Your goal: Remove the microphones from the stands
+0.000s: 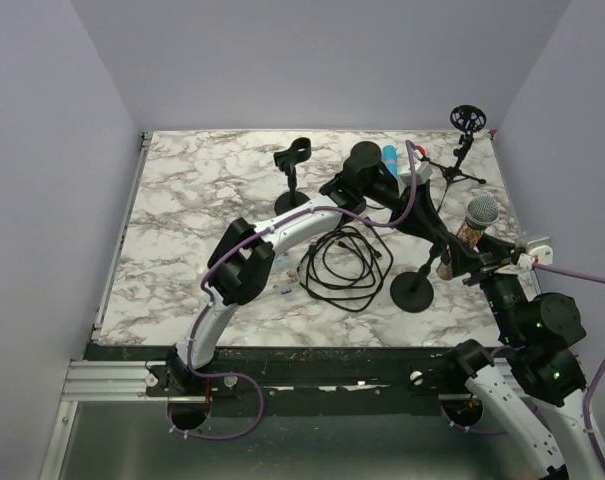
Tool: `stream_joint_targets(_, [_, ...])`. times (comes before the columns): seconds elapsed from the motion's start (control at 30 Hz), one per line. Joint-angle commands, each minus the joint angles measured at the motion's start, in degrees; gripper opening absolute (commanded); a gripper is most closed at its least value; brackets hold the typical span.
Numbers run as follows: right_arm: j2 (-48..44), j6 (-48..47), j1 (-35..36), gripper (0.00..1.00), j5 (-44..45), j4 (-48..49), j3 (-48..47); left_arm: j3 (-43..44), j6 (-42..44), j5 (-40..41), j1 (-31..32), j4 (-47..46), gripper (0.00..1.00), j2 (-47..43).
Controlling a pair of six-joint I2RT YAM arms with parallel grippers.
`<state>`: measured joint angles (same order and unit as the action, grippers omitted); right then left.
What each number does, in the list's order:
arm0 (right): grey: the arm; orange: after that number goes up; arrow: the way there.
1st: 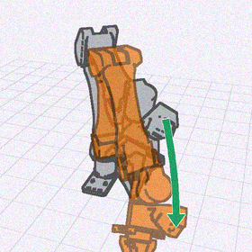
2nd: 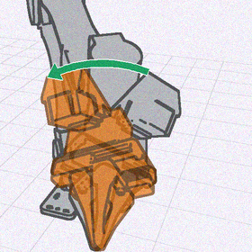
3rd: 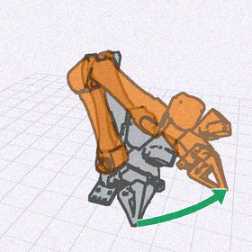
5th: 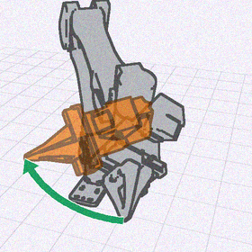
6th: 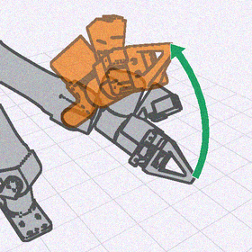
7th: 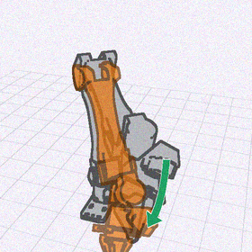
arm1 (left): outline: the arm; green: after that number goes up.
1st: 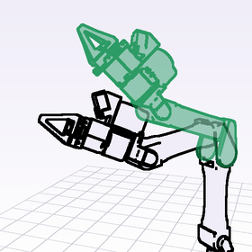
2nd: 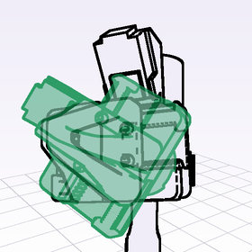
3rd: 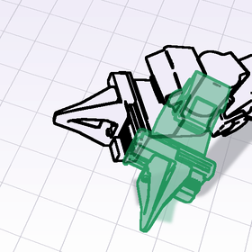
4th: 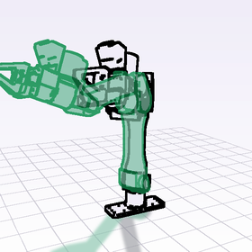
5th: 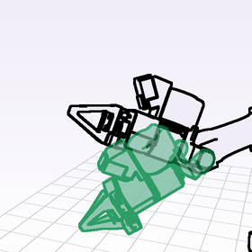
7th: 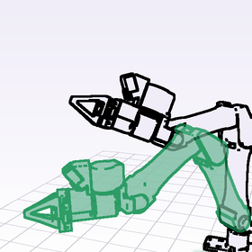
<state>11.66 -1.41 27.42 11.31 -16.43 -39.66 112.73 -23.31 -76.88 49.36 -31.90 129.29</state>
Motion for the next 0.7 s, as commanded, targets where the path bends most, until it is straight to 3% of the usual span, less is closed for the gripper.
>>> stream_joint_targets(0.0, [-0.5, -1.7, 0.3, 0.01, -2.5, 0.7, -2.4, -2.7, 9.2, 4.9, 0.7, 9.4, 0.0, -4.0])
stream_joint_targets(0.17, [0.2, -5.3, 0.2, 0.01, -3.5, -0.9, -6.4, -2.0, 14.6, 7.0, 0.7, 16.7, 0.0, -4.7])
stream_joint_targets(0.43, [2.9, -9.0, 0.3, 0.01, -0.6, 4.6, -11.2, -2.4, 18.4, 10.1, 0.7, 21.8, 0.0, -5.3])
stream_joint_targets(0.67, [6.5, -10.3, 0.3, 0.01, 5.8, 7.7, -14.8, -5.5, 23.8, 16.9, 1.1, 26.4, 0.0, -8.5])
